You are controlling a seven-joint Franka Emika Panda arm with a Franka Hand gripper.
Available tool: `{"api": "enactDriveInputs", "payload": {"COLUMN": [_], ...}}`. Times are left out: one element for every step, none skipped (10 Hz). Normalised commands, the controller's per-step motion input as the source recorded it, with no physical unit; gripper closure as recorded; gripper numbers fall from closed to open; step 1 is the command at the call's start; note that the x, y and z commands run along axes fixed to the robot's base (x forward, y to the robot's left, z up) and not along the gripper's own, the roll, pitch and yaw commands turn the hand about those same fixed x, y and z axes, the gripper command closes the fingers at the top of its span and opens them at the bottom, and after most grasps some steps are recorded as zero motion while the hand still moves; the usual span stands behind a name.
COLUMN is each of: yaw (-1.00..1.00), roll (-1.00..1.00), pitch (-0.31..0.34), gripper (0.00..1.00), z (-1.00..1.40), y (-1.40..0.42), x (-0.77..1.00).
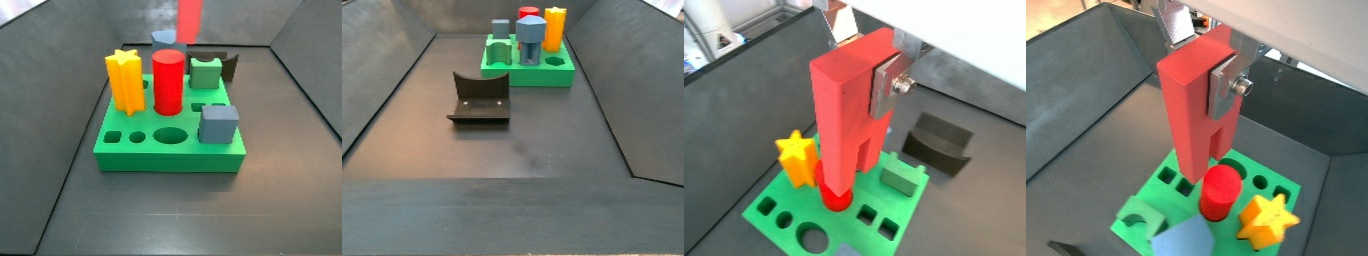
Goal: Pick up the double-square object. Move up. Move to above the board. Insert the double-square object.
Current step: Insert the double-square object.
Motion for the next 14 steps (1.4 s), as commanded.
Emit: {"api": "enactDriveInputs", "payload": {"yaw": [-0.59,-0.75,-0.8,-0.79,-0.78,-0.81,-0.95,-1.0,-1.0,-1.0,-1.0,-1.0,-1.0,-1.0], "roll": [0.1,0.12,0.13,0.12,0.11,0.12,0.13,0.1,0.04,0.0,0.0,0.0,0.0,0.0], "pitch": [-0.064,-0.053,-0.054,-0.057,-0.06,-0.053,-0.051,-0.04,0.0,0.0,0.0,0.0,0.0,0.0], "gripper": [1.0,1.0,1.0,1.0,1.0,1.0,1.0,1.0,1.0,1.0,1.0,1.0,1.0,1.0], "z": [-0.04,-0.06,-0.09,-0.09,-0.07,-0.09,-0.19,-0.22,-0.18,-0.25,-0.28,-0.29,-0.29,-0.3], "y": [0.14,0.13,0.1,0.1,0.11,0.1,0.01,0.0,0.0,0.0,0.0,0.0,0.0,0.0], "x": [0.65,0.46,0.39,0.41,0.41,0.36,0.15,0.0,0.0,0.0,0.0,0.0,0.0,0.0]}}
